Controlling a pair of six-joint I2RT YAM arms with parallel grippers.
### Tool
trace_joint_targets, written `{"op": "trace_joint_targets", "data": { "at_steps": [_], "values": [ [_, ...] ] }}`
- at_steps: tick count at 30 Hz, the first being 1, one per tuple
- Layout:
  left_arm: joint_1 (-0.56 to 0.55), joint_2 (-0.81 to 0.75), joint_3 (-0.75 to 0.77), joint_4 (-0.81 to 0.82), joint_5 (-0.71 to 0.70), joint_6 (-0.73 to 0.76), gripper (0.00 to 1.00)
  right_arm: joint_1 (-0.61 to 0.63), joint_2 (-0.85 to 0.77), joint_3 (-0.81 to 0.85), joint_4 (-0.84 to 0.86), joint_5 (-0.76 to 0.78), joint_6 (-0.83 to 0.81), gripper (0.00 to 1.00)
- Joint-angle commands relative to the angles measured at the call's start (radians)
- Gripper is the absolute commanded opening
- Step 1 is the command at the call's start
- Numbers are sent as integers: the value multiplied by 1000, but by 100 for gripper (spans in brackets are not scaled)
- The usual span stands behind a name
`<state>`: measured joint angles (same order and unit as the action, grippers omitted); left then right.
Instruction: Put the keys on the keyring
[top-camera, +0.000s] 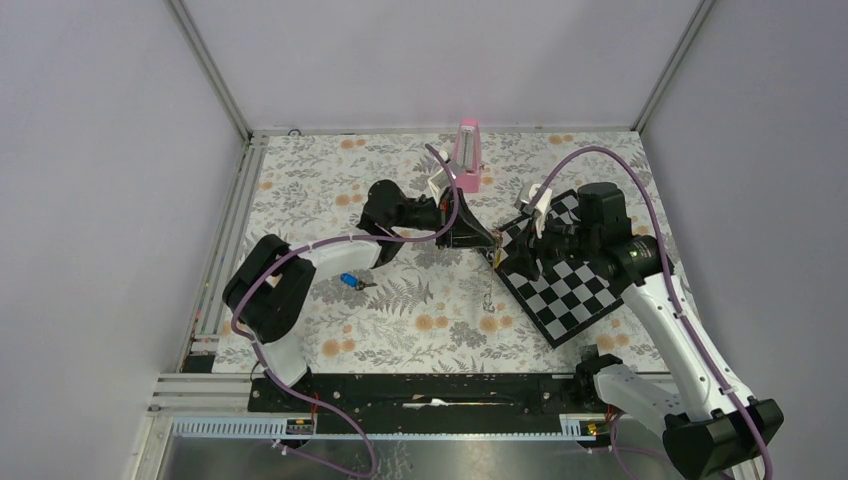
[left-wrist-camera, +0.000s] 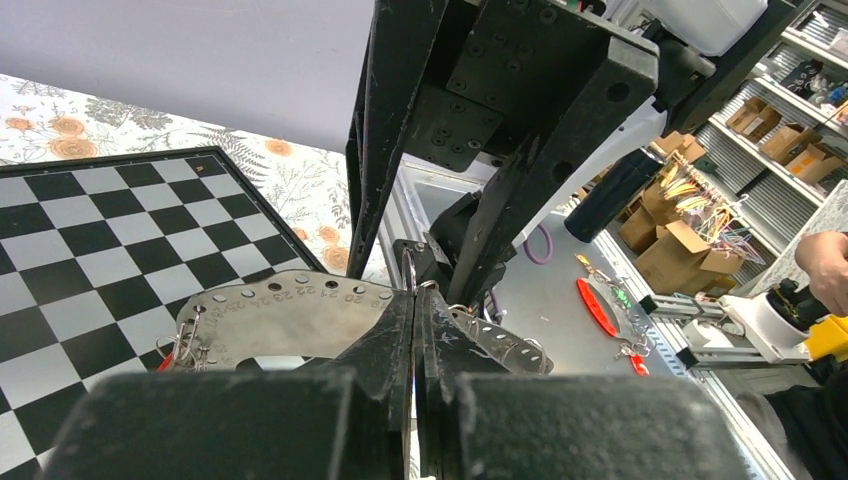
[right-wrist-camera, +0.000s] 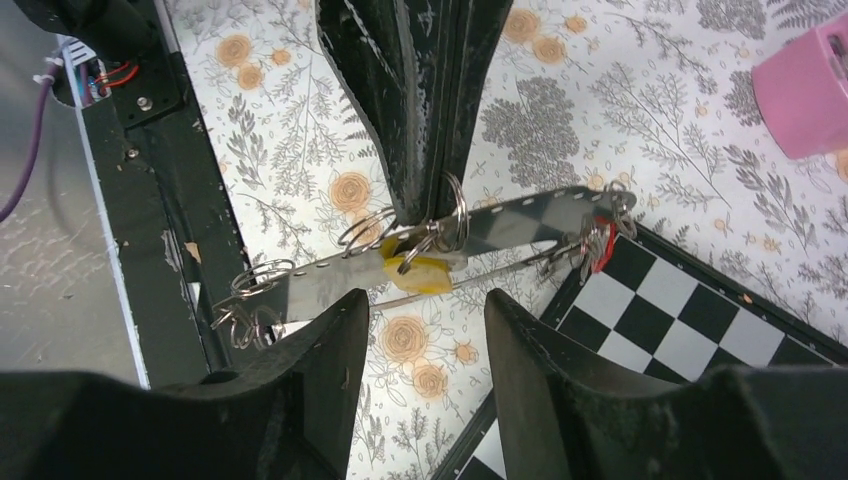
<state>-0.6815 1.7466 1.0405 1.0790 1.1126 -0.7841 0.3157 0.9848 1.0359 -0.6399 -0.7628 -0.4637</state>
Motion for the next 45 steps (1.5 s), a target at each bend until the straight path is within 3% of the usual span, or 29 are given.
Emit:
{"op": "trace_joint_targets", "data": {
  "at_steps": [1,15,22,29,34,45],
  "values": [
    [5,-46,-3,132,-21,-57,0,-6,15,-6,76,-109,-5,54],
    [5,-22,0,212,-34,-131,0,-6,55,-63,150,-256,11,51],
    [5,-22,-8,209,-31,-120,0,-6,51,-56,149,-265,21,21],
    [14,-19,-4,191,-17,-94,0,-6,28,-44,79,-213,-29,4],
    [16,-33,-5,108,-3,-5,0,-6,19,-31,39,-175,-53,0],
    [18,-43,-1,70,26,43,0,-6,17,-32,4,-97,-71,4]
  ]
}}
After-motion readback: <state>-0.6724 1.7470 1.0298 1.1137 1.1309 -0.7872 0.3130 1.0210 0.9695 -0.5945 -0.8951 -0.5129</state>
